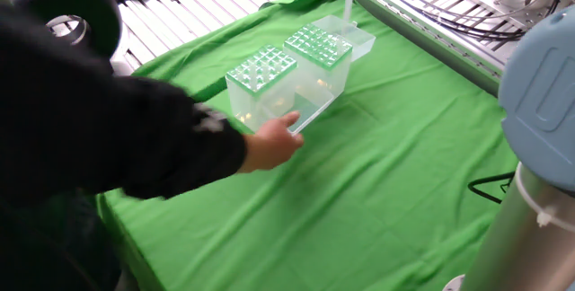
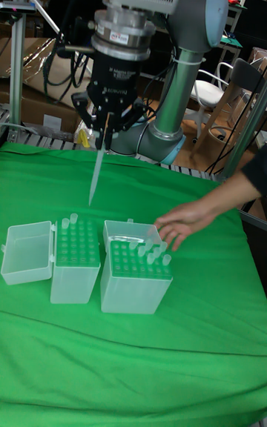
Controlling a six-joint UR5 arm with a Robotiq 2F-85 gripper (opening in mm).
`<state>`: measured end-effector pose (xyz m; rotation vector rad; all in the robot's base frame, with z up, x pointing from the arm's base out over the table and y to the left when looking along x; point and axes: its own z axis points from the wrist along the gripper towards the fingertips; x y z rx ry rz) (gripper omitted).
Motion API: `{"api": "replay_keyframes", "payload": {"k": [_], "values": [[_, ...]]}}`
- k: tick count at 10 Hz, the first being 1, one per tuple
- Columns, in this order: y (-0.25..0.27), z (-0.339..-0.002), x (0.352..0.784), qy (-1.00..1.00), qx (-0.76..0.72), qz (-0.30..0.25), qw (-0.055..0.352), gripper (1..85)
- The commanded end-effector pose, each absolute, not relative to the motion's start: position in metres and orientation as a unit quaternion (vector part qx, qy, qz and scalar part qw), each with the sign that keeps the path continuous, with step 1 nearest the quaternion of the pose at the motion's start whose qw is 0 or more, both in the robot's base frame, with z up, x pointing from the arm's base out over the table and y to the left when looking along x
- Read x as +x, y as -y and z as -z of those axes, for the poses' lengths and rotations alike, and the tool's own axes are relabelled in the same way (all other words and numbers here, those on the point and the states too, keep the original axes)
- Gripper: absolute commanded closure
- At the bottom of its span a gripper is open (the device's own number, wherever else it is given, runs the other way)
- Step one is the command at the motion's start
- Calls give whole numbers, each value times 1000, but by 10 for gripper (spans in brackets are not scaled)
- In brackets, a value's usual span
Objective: Insert a large pipette tip into the holder for large pipette tips
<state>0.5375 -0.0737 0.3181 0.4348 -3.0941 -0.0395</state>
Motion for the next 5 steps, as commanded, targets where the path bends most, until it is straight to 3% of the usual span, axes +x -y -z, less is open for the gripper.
{"api": "replay_keyframes", "payload": {"k": [1,5], "values": [[62,-302,561,990,143,16,-2,847],[64,-289,571,989,149,18,-13,847]]}}
